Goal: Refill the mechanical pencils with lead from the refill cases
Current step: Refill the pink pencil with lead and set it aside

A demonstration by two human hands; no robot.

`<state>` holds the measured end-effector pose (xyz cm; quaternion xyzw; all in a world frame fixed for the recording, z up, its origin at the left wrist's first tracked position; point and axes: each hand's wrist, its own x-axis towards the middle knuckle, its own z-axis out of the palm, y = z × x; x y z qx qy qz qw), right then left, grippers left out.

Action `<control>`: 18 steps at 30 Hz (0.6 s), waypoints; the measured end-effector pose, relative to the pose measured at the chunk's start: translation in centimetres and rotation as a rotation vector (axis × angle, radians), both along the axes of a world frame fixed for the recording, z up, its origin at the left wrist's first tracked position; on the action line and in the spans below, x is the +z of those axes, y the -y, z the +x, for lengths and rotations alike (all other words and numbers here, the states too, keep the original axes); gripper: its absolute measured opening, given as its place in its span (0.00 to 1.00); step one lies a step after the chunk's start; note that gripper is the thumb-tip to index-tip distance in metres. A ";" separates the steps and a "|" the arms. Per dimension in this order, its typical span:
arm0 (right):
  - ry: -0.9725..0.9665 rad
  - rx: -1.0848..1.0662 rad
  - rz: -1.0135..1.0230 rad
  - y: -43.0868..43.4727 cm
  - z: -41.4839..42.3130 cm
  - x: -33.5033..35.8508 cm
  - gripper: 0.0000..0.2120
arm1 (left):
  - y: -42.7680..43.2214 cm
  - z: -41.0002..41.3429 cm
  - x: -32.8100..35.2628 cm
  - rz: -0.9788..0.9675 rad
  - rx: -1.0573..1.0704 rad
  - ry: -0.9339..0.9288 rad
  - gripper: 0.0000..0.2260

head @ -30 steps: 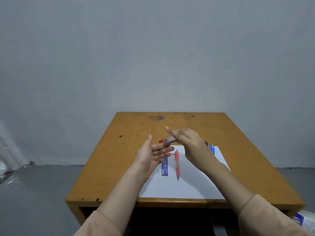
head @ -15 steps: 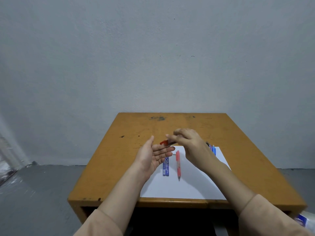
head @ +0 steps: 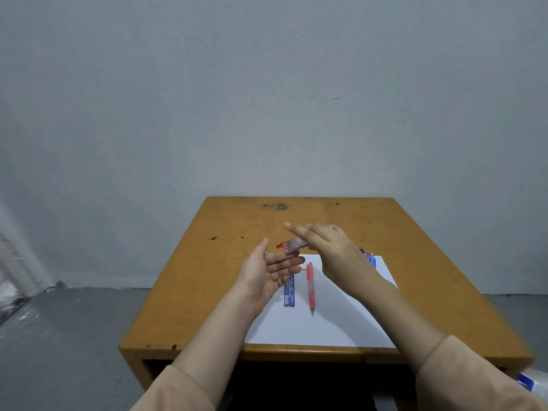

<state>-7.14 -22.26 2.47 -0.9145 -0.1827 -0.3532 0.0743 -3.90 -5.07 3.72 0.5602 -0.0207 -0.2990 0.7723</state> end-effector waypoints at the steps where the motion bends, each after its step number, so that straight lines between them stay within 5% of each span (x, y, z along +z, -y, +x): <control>1: 0.011 -0.007 -0.034 0.0 -0.1 0.0 0.34 | 0.0 0.0 0.0 -0.004 0.001 -0.002 0.26; 4: 0.026 -0.008 -0.092 -0.1 -0.1 -0.1 0.28 | 0.0 0.0 0.0 -0.004 0.004 -0.011 0.26; 8: 0.000 -0.011 -0.092 -0.1 0.0 -0.3 0.36 | -0.2 0.0 0.2 -0.016 0.016 -0.021 0.26; 18: 0.067 -0.011 -0.107 -0.1 0.2 -0.5 0.25 | -0.4 0.0 0.4 -0.004 0.007 -0.034 0.24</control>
